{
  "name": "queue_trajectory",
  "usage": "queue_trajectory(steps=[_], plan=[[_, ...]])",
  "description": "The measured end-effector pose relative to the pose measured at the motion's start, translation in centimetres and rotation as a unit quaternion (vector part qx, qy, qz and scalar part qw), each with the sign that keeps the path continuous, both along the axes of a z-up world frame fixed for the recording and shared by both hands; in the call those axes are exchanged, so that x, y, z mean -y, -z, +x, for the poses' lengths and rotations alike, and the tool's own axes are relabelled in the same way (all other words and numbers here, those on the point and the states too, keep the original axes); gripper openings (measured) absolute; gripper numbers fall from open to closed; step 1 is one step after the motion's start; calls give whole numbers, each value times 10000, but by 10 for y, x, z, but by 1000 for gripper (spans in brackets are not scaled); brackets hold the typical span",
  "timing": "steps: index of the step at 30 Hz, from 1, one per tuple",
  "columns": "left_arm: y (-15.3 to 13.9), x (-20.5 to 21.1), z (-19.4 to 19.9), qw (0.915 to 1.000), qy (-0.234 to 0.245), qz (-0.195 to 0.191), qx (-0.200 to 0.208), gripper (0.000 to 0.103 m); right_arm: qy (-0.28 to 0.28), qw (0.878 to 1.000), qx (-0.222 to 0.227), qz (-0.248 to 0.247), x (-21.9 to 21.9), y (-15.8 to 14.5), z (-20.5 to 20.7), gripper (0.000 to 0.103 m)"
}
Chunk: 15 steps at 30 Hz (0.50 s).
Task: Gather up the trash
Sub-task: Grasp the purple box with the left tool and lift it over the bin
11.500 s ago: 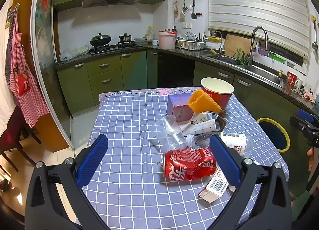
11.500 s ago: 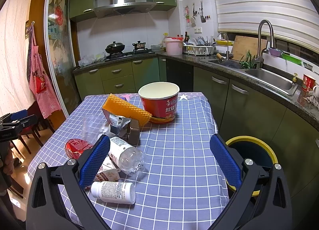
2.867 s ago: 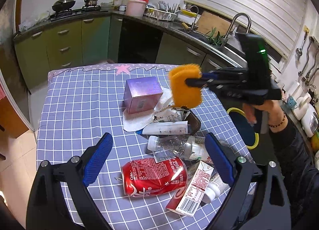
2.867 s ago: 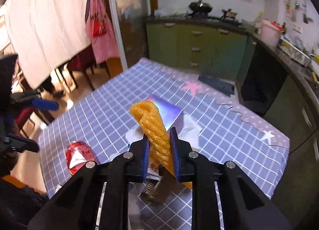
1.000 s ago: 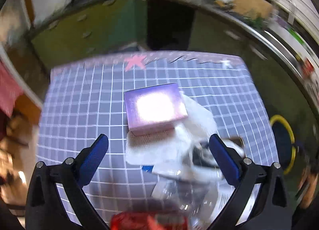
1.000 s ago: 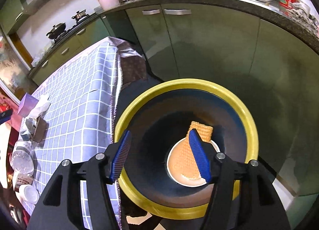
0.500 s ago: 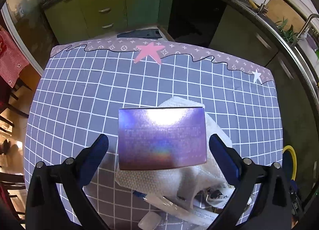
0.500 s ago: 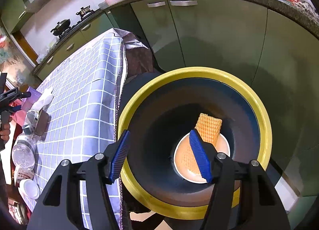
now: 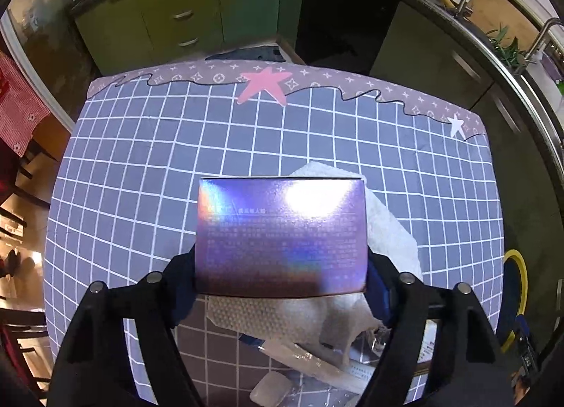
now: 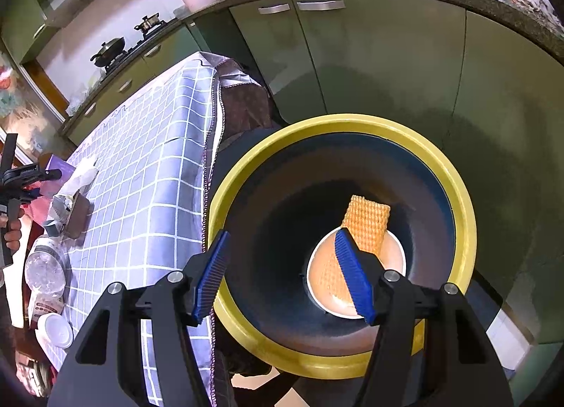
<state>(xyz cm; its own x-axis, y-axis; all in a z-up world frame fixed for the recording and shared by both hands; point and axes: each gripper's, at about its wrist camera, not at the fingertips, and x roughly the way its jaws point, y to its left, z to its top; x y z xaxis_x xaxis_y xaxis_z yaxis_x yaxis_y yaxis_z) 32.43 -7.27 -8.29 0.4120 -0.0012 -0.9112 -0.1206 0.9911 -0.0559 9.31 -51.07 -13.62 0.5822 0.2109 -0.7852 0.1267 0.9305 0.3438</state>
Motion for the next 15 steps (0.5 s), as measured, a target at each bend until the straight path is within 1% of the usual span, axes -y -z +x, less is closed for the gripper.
queue_trajectory(steps=[4, 8, 11, 15], plan=[[-14, -2, -11, 9999, 129, -10, 113, 73, 29, 10000, 41, 18, 3, -2, -1, 61], [-39, 9, -28, 9983, 451, 63, 352, 73, 93, 9998, 142, 46, 7, -7, -7, 61], [-61, 34, -48, 9944, 916, 62, 524, 73, 192, 9994, 290, 80, 12, -17, -16, 61], [-84, 86, -80, 9823, 1729, 26, 720, 73, 342, 9979, 540, 35, 19, -38, -37, 61]])
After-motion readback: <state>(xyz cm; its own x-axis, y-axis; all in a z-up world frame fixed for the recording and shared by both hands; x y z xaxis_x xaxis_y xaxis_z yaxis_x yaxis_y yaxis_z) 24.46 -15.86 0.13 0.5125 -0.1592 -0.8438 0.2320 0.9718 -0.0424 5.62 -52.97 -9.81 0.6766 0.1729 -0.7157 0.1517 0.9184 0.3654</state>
